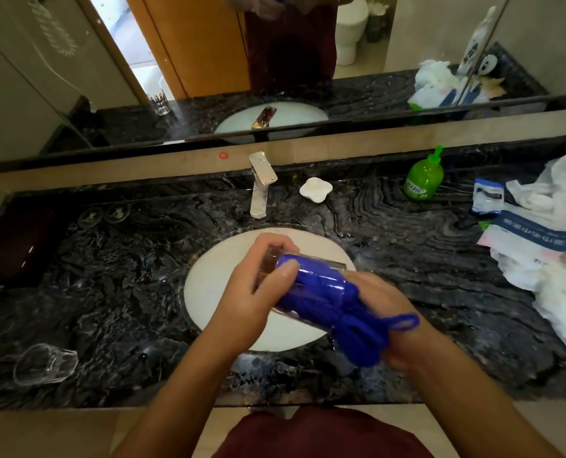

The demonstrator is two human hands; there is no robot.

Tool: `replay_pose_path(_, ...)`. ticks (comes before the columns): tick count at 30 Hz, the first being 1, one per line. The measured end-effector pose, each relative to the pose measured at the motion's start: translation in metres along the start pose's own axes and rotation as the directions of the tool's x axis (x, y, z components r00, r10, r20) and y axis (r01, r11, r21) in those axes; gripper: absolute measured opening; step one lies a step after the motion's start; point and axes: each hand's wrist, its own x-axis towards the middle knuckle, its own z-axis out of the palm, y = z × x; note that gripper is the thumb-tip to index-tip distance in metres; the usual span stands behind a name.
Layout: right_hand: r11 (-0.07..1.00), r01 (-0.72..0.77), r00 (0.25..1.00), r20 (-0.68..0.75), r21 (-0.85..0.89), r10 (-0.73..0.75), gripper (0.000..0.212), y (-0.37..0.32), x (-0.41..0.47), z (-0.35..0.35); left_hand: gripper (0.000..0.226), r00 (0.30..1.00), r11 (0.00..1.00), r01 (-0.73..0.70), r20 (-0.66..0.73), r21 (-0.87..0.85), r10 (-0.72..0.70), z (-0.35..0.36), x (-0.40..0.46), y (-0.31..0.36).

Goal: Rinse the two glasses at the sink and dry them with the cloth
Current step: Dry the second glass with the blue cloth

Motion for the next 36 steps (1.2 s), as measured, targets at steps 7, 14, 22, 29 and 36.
replay_pose_path(7, 0.365, 0.304, 0.952, 0.262, -0.880, -0.161, 0.045, 0.002, -0.007, -0.012, 0.037, 0.955, 0.952, 0.293, -0.019, -0.091, -0.296, -0.003, 0.012, -0.001)
replay_pose_path(14, 0.409, 0.314, 0.936, 0.206, -0.857, -0.285, 0.046, 0.017, -0.004, -0.017, 0.050, 0.896, 0.888, 0.444, 0.027, -0.123, -0.444, 0.001, 0.007, -0.008)
replay_pose_path(22, 0.983, 0.040, 0.996, -0.083, 0.181, -0.025, 0.026, 0.020, -0.004, -0.010, 0.040, 1.000, 0.997, -0.012, -0.030, -0.080, 0.010, 0.011, -0.003, -0.006)
replay_pose_path(29, 0.919, 0.113, 0.993, 0.008, -0.378, -0.119, 0.038, 0.019, -0.016, -0.016, 0.021, 0.990, 0.994, 0.088, -0.109, -0.066, -0.095, 0.018, 0.000, 0.000)
replay_pose_path(36, 0.047, 0.407, 0.858, 0.364, -0.912, -0.363, 0.044, 0.004, -0.025, -0.020, 0.026, 0.918, 0.891, 0.372, -0.038, -0.259, -0.394, 0.022, 0.007, 0.003)
